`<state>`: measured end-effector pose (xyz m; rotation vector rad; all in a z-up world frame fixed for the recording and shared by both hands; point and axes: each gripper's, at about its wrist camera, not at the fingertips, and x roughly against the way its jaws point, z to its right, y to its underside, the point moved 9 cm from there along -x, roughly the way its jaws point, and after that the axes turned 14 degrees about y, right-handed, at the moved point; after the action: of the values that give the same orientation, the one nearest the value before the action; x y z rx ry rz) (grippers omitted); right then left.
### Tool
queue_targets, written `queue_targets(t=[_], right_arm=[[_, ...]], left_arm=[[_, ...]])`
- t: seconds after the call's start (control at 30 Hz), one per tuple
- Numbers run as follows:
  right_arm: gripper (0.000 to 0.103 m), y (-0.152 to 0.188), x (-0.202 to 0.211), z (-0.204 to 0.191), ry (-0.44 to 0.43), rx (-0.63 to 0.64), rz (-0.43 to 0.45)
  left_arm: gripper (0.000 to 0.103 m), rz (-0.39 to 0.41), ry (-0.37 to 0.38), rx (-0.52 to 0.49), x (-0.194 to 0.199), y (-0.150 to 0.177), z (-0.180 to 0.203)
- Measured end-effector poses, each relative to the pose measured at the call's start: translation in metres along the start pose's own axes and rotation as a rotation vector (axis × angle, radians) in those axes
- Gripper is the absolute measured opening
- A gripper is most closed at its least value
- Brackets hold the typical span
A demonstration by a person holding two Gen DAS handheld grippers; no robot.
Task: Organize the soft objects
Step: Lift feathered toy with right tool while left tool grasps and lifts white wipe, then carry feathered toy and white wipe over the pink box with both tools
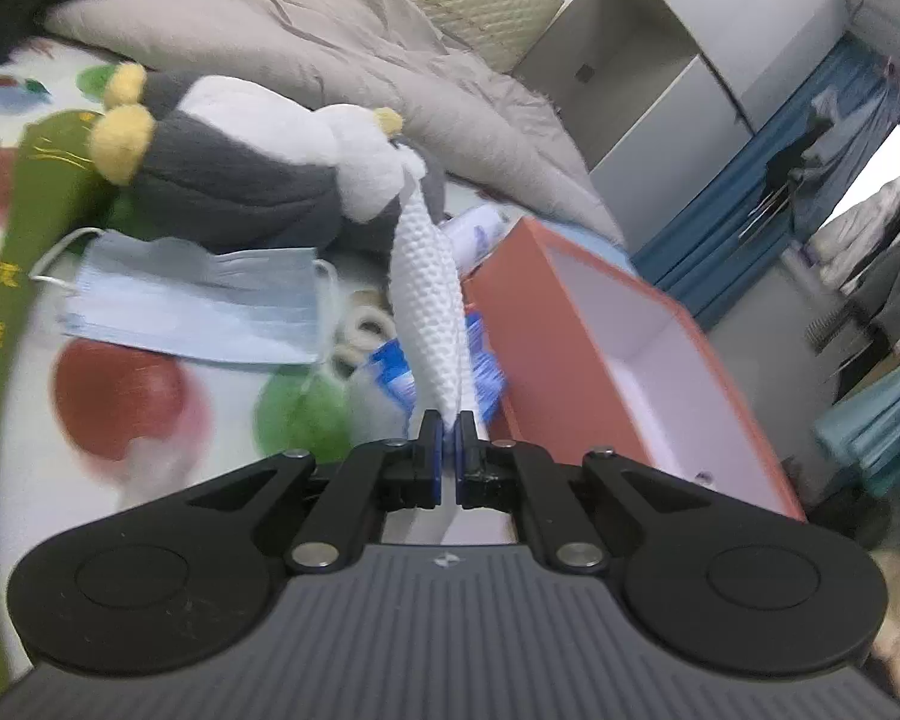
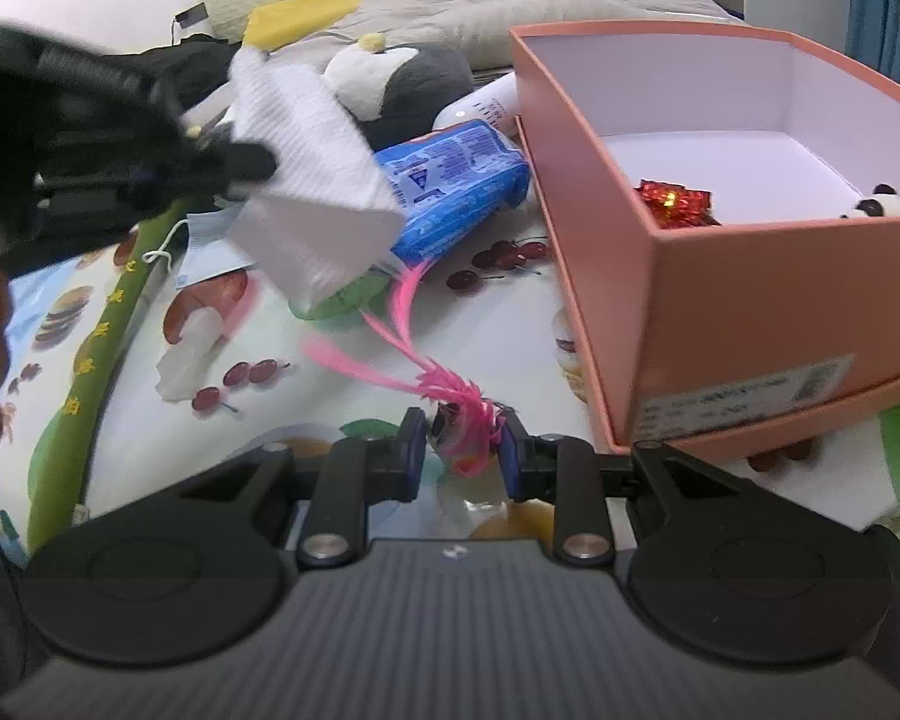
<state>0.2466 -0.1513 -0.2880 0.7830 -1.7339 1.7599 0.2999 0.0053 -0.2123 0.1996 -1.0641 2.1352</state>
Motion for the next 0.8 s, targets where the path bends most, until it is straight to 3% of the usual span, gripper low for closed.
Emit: queue_targets(t=[0.2, 0.47, 0.8], right_arm=[[0.029, 0.002, 0.017, 0.005, 0.008, 0.01, 0.007], [0.029, 0.001, 0.036, 0.007, -0.001, 0.011, -0.003], [0.029, -0.035, 0.061, 0.016, -0.019, -0.002, 0.024]], left_arm=[[0.005, -0.04, -0.09, -0.045, 0.021, 0.027, -0.009], [0.005, -0.112, -0.153, -0.088, 0.036, 0.056, -0.005], [0.005, -0.138, -0.165, -0.128, 0.042, 0.042, 0.031]])
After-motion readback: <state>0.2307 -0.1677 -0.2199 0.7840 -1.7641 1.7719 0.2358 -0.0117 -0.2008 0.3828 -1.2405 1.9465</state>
